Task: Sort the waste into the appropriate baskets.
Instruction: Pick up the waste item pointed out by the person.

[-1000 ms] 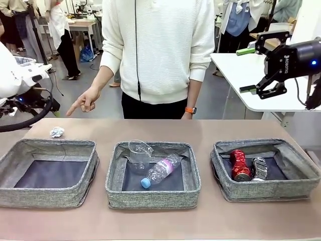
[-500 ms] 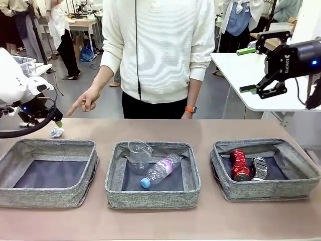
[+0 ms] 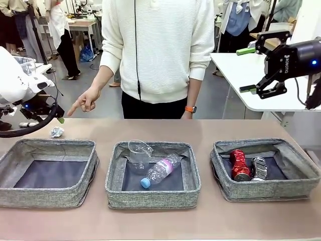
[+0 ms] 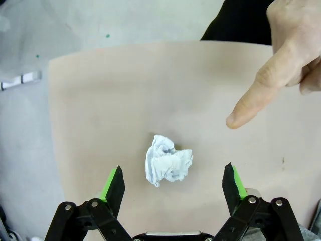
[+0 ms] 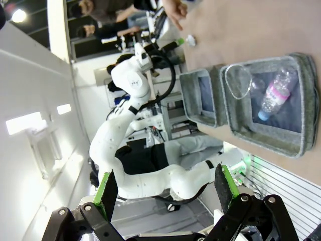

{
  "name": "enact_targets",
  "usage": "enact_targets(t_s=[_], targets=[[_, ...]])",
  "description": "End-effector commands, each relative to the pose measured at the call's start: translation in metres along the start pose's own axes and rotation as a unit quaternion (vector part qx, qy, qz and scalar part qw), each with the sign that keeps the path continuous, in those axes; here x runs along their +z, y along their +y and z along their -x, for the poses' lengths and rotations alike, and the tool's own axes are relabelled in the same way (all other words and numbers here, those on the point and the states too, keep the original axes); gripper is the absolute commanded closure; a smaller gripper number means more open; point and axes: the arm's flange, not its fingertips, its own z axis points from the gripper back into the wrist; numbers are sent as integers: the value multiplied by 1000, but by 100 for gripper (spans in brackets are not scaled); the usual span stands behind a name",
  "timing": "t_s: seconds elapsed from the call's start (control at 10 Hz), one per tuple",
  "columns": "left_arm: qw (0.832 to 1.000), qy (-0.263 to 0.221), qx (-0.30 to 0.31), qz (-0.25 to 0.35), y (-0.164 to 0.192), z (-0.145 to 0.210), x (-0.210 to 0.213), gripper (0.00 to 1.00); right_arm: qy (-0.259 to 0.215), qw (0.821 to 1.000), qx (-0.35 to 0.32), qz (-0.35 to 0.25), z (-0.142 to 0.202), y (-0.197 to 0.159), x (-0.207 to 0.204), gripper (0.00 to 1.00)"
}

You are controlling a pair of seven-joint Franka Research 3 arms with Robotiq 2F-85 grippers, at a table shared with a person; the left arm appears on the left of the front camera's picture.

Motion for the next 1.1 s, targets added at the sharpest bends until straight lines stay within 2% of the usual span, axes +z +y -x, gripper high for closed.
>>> enact_targets(t_s=[0.0, 0.9, 1.0], targets=[[999, -24, -7, 21, 7, 1, -7, 0, 0, 1000, -6, -15, 0, 4, -1, 0], [1000, -3, 6, 13, 15, 2, -33, 0, 0, 1000, -6, -15, 0, 4, -1, 0], [1000, 4, 0, 8, 14, 1, -32, 59, 0, 1000, -6, -15, 0, 4, -1, 0]])
